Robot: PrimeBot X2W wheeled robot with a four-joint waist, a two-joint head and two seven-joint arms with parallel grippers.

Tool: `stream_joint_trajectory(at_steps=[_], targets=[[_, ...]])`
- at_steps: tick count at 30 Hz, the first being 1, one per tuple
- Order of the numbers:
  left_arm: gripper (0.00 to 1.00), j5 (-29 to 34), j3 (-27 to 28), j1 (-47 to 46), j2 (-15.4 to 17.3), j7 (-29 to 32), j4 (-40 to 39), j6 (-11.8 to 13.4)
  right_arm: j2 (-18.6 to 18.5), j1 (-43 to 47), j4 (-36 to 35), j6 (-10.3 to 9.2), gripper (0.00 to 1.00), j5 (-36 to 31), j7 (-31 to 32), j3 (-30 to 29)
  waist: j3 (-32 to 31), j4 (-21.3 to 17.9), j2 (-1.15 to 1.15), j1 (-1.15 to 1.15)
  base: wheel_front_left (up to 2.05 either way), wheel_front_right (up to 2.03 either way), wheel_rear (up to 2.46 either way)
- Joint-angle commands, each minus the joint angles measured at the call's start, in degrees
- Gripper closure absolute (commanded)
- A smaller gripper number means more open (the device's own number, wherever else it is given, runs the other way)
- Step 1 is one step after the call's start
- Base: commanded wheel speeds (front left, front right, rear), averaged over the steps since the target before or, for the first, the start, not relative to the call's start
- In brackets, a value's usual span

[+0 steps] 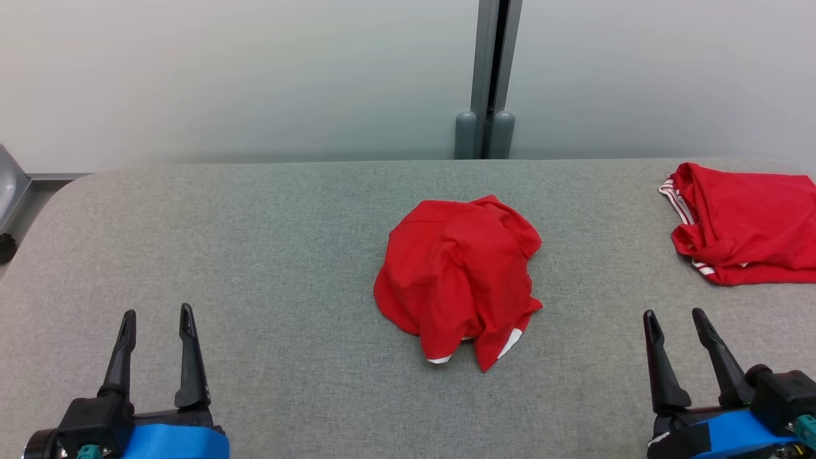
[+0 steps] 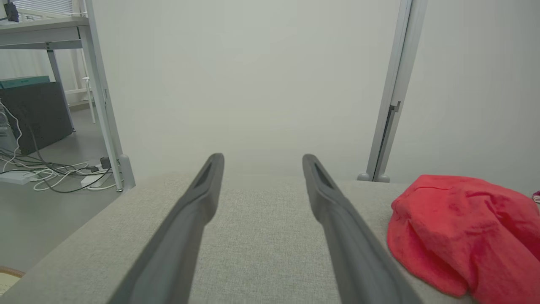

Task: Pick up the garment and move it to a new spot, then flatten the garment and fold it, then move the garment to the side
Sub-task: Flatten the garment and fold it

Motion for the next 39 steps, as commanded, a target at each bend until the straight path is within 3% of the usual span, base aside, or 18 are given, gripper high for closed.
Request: stream_joint_trajectory(at_steps=[1, 16, 39], targets=[[0.00, 0.5, 0.5, 0.7, -0.3, -0.2, -0.1, -0.4, 0.0, 0.9, 0.0, 0.01, 0.00, 0.2, 0.1, 0.0, -0.1, 0.0, 0.00, 0.00, 0.00, 0.00, 0.00], [0.00, 5.8, 4.0, 1.3, -3.1, -0.2, 1.9, -3.7, 0.0, 2.0, 0.4, 0.01, 0.00, 0.0, 1.2, 0.3, -0.9, 0.0, 0.00, 0.00, 0.00, 0.00, 0.00], [0.00, 8.8, 7.3, 0.1, -5.8, -0.3, 3.3, -6.5, 0.0, 0.9, 1.0, 0.01, 0.00, 0.0, 1.2, 0.3, -0.7, 0.0, 0.00, 0.00, 0.00, 0.00, 0.00]])
